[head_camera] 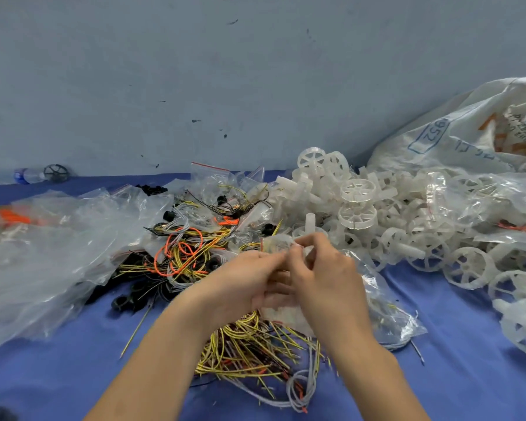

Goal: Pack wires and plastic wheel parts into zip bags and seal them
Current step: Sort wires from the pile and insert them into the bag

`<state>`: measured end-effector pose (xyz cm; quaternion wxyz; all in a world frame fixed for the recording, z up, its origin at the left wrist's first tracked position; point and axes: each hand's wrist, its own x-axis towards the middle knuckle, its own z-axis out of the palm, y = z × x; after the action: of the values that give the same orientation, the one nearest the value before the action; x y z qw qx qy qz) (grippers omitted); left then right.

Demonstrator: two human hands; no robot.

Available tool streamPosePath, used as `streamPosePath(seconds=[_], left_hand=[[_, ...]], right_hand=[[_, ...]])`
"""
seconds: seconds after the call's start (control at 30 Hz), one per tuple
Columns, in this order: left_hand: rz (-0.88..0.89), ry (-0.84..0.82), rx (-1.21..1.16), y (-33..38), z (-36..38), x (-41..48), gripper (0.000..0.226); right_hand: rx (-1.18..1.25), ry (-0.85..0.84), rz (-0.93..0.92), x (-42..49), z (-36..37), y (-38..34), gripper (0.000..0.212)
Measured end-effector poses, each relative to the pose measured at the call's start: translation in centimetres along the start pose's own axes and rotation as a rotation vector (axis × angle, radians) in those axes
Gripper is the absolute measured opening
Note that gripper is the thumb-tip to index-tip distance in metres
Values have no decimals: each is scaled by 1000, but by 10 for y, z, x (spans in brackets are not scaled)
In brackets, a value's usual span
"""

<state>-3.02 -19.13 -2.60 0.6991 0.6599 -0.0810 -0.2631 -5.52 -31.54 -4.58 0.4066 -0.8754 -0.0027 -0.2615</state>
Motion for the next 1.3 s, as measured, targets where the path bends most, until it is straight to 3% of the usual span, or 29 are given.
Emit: streamPosePath(seconds=[0.27,0.37,0.5,0.67,0.8,0.93,1.03,1.1,1.17,1.23,1.3], left_hand=[[63,337,-187,-12,-61,-24,42],[131,374,-240,-10,-67,-20,44],[220,385,-137,5,-55,-4,40],[233,386,247,26,-30,55,24],[257,403,741,39,-16,121,31],[202,293,1284,46,-6,168,40],[145,311,1491,43,0,177,33],[189,355,1417,44,-1,168,29],[308,471,1145,49,-10,146,27],[409,577,668,53,-20,111,27],[432,529,123,49,-30,66,24]], right_hand=[[-22,17,65,4,14,0,15],[49,59,168,10,12,9,16],[160,92,293,20,4,24,18],[191,-40,414,37,-10,49,18],[193,-188,438,41,-15,62,20],[214,-294,429,44,-16,65,22],[241,-339,426,45,-20,63,20],[255,-370,404,43,-23,60,19],[275,-388,385,42,-24,56,18],[296,-393,359,40,-24,51,17],[321,-389,336,38,-22,46,18]])
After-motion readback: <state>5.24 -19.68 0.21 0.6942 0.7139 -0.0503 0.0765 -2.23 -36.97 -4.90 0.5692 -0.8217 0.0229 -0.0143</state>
